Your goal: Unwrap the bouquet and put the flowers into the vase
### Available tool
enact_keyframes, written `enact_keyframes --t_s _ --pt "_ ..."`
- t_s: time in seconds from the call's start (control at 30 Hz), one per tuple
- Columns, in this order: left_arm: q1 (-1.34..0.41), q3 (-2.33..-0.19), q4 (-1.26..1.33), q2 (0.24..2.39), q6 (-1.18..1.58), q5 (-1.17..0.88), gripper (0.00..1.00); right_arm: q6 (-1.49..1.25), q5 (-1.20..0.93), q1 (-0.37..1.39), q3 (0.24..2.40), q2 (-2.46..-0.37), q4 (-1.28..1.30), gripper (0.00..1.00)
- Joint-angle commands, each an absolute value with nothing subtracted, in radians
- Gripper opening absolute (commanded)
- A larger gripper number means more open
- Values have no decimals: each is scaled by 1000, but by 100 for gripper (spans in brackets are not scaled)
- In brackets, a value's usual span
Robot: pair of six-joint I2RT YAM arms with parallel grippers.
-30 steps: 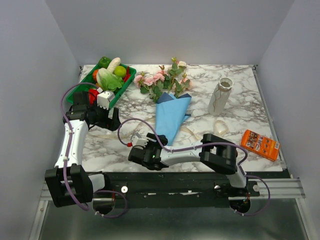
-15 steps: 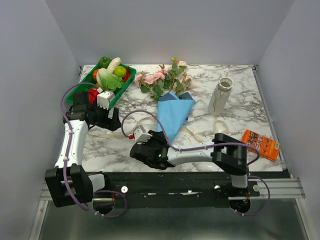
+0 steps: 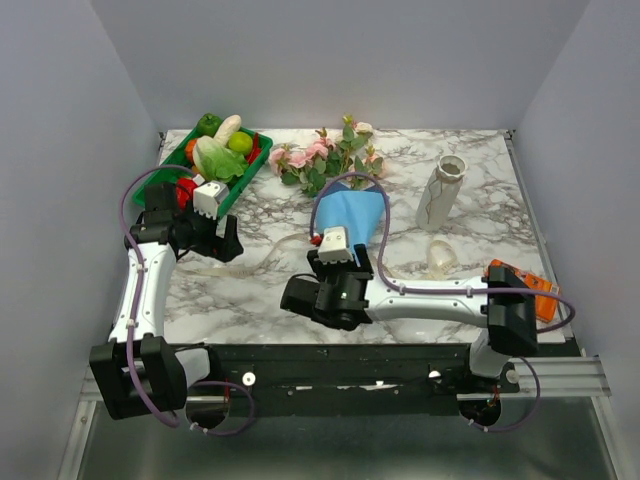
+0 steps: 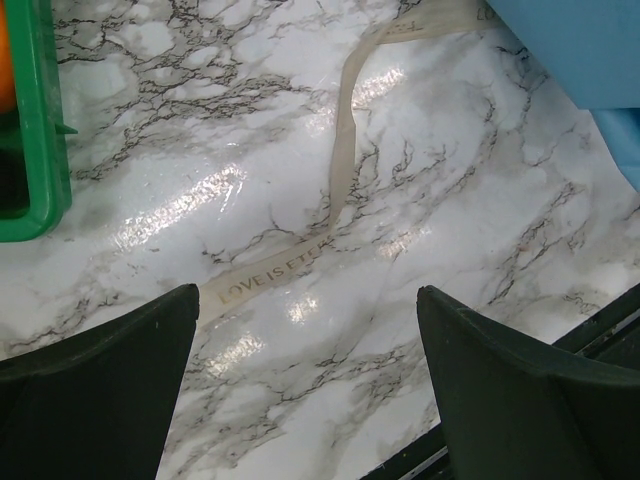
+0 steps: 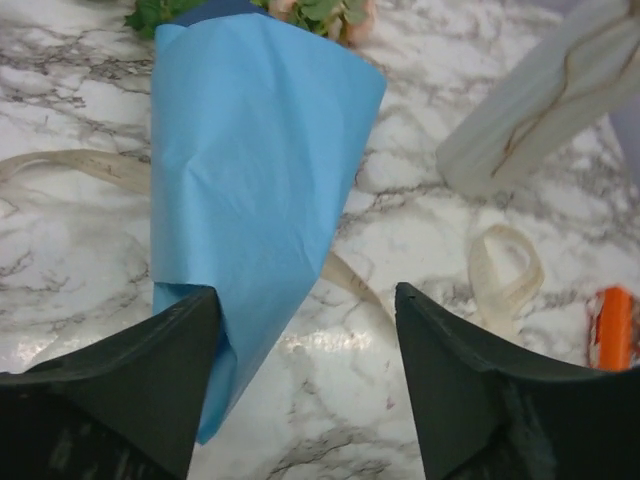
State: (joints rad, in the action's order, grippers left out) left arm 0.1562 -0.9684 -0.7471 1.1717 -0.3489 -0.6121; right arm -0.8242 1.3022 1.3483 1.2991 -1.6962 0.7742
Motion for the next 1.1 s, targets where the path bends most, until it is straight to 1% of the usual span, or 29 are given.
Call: enact_keyframes --t_s 0.0,0.1,0.37,0.4,0.43,0.47,0.5,0.53,0.57,0.6,0.63,0.67,0.7,0.73,0.8,0.93,1.0,1.03,1.07 --pt "163 -969 -739 1164 -336 -647 99 -1610 1341 1358 1445 -1877 1524 85" --pt "163 -974 -739 1166 -331 -653 99 -1568 1344 1385 1434 -1908 1525 89" --pt "163 -966 -732 1167 -322 -653 99 -1467 1355 1401 1480 -1982 1514 92" --pt "163 -966 -730 1166 -322 -652 99 -1447 1348 1401 1492 -1985 1472 93" --pt "163 -969 -730 1163 -321 -652 99 -1349 1336 1402 1491 -1980 1416 93" --pt "163 -971 -729 1163 -319 -653 99 -1263 1286 1402 1477 -1938 1331 93" --pt "163 -973 -730 1160 -319 -653 99 -1133 1248 1402 1445 -1878 1192 93" --pt "163 -977 -732 1161 -318 -653 99 -762 1194 1402 1283 -1809 753 92" --pt "163 -980 -733 1160 -316 -653 99 -583 1042 1396 1187 -1730 504 92" --pt "163 -983 -735 1161 -318 -652 99 -466 978 1390 1090 -1588 155 94" --pt "163 -992 -741 1160 -321 -650 99 -378 950 1372 1060 -1562 140 95" --pt "163 -991 -742 1158 -321 -650 99 -390 963 1361 1103 -1562 173 96" --pt "163 -994 -742 1157 -325 -646 99 -426 969 1348 1147 -1583 298 97" --pt "163 -994 -744 1157 -324 -647 99 -455 969 1333 1182 -1588 325 97" --pt "163 -1000 -747 1155 -322 -650 99 -433 968 1327 1221 -1582 321 98" --pt "163 -1003 -750 1157 -322 -649 99 -419 970 1296 1227 -1534 313 98" --pt "164 -1003 -750 1155 -324 -652 99 -335 954 1299 1197 -1514 244 99" --pt "163 -1006 -758 1157 -327 -653 99 -231 934 1305 1186 -1508 232 99" --pt "164 -1006 -761 1157 -334 -655 99 -191 875 1305 1178 -1515 230 100"
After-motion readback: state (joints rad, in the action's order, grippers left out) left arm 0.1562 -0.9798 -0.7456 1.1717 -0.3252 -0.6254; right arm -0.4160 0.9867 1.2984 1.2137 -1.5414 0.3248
